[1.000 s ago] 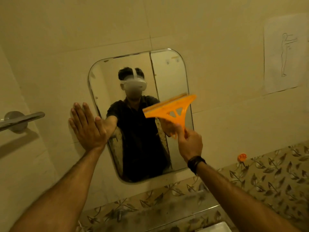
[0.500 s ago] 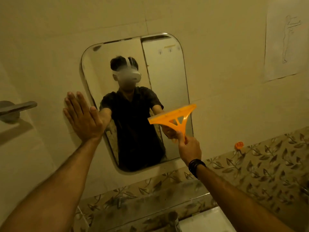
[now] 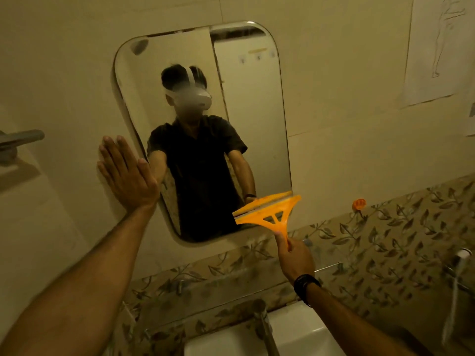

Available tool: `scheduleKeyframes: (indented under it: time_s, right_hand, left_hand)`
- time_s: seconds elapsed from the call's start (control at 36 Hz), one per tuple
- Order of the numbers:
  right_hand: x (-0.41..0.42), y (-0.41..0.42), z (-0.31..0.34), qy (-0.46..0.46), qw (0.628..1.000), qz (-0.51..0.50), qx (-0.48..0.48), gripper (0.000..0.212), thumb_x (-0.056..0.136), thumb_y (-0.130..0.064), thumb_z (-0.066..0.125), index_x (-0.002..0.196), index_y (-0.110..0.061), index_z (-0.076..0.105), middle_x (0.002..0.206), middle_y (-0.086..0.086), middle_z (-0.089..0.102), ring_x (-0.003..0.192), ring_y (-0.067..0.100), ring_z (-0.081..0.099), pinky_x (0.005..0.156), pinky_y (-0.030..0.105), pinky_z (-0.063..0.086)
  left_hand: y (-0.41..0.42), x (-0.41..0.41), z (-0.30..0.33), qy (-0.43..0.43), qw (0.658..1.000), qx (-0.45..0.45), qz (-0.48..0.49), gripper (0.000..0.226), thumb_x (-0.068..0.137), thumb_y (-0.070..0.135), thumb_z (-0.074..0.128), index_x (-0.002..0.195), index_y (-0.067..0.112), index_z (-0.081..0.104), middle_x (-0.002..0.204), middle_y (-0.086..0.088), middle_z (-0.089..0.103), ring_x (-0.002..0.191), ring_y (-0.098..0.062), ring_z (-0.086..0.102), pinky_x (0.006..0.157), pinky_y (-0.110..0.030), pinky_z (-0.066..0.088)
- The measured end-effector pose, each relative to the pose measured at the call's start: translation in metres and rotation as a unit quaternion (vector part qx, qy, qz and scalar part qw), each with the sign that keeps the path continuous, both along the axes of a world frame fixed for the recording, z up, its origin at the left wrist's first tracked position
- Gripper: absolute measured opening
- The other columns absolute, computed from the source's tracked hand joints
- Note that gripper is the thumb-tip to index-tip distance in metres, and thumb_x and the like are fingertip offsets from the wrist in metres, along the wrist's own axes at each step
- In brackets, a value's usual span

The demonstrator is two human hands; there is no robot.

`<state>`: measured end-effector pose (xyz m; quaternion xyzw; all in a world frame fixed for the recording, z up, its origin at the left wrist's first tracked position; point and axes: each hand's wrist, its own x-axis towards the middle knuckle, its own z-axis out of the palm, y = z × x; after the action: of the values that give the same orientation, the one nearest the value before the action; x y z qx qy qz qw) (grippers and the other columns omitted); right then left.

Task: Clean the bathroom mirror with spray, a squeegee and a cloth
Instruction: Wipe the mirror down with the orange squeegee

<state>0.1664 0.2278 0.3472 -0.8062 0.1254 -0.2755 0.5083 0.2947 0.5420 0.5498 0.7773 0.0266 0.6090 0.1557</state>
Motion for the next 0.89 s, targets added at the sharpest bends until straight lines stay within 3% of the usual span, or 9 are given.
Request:
scheduleKeyframes:
  time_s: [0.11, 0.19, 0.31, 0.42, 0.56, 0.75, 0.89]
  right_hand:
    - [-0.003, -0.001, 0.026, -0.057, 0.998, -0.004, 0.027, 0.056, 0.097, -0.059, 0.042, 0.054, -0.024, 0.041, 0.049, -0.004, 0.039, 0.045, 0.020, 0.040, 0.051, 0.030, 0.028]
    - [0.003, -0.003, 0.063, -0.111, 0.993, -0.013, 0.028, 0.054, 0.100, -0.050, 0.047, 0.053, -0.025, 0.038, 0.049, -0.008, 0.033, 0.046, 0.011, 0.029, 0.050, 0.028, 0.023]
    - [0.020, -0.007, 0.089, -0.105, 0.994, -0.016, 0.004, 0.057, 0.099, -0.055, 0.044, 0.053, -0.022, 0.043, 0.049, -0.004, 0.038, 0.047, 0.013, 0.034, 0.050, 0.031, 0.027]
    - [0.021, -0.001, 0.068, -0.072, 0.997, -0.005, 0.009, 0.059, 0.100, -0.057, 0.042, 0.053, -0.021, 0.044, 0.049, -0.003, 0.040, 0.047, 0.014, 0.036, 0.050, 0.031, 0.028]
    - [0.007, 0.005, 0.031, -0.019, 1.000, 0.000, -0.018, 0.057, 0.101, -0.050, 0.043, 0.052, -0.022, 0.037, 0.048, -0.006, 0.034, 0.046, 0.011, 0.029, 0.050, 0.027, 0.020]
    - [0.000, -0.002, -0.014, 0.037, 0.999, -0.001, -0.026, 0.063, 0.099, -0.059, 0.039, 0.052, -0.017, 0.043, 0.049, -0.001, 0.042, 0.048, 0.016, 0.039, 0.051, 0.030, 0.029]
    - [-0.006, -0.003, -0.019, 0.061, 0.998, 0.013, -0.024, 0.061, 0.099, -0.059, 0.039, 0.053, -0.019, 0.043, 0.049, -0.003, 0.038, 0.047, 0.013, 0.035, 0.053, 0.030, 0.029]
  left_hand:
    - [0.003, 0.003, -0.007, -0.007, 1.000, 0.003, -0.001, 0.061, 0.107, 0.041, 0.011, 0.162, 0.017, -0.003, 0.170, -0.012, 0.013, 0.158, -0.027, 0.010, 0.128, -0.050, 0.010]
    - [0.003, 0.004, -0.008, -0.009, 1.000, 0.010, 0.005, 0.061, 0.107, 0.041, 0.013, 0.161, 0.019, -0.006, 0.170, -0.013, 0.014, 0.158, -0.028, 0.010, 0.127, -0.050, 0.010]
    - [0.002, 0.001, -0.008, -0.004, 1.000, 0.017, 0.013, 0.062, 0.107, 0.038, 0.016, 0.162, 0.017, -0.004, 0.170, -0.013, 0.013, 0.158, -0.028, 0.009, 0.128, -0.050, 0.010]
    - [0.000, -0.002, -0.007, 0.001, 1.000, 0.015, 0.018, 0.064, 0.106, 0.043, 0.005, 0.163, 0.014, 0.004, 0.170, -0.013, 0.014, 0.158, -0.027, 0.010, 0.127, -0.050, 0.011]
    - [-0.001, -0.003, -0.006, -0.003, 0.999, 0.020, 0.026, 0.064, 0.106, 0.042, 0.006, 0.163, 0.012, 0.009, 0.169, -0.014, 0.016, 0.158, -0.029, 0.012, 0.127, -0.050, 0.012]
    - [-0.002, -0.002, -0.006, -0.003, 1.000, 0.014, 0.021, 0.067, 0.105, 0.045, 0.005, 0.163, 0.011, 0.012, 0.169, -0.016, 0.016, 0.157, -0.030, 0.013, 0.127, -0.051, 0.011]
    - [-0.002, -0.003, -0.007, -0.007, 1.000, 0.018, 0.023, 0.065, 0.106, 0.044, 0.007, 0.163, 0.012, 0.010, 0.169, -0.014, 0.015, 0.158, -0.029, 0.011, 0.128, -0.050, 0.010]
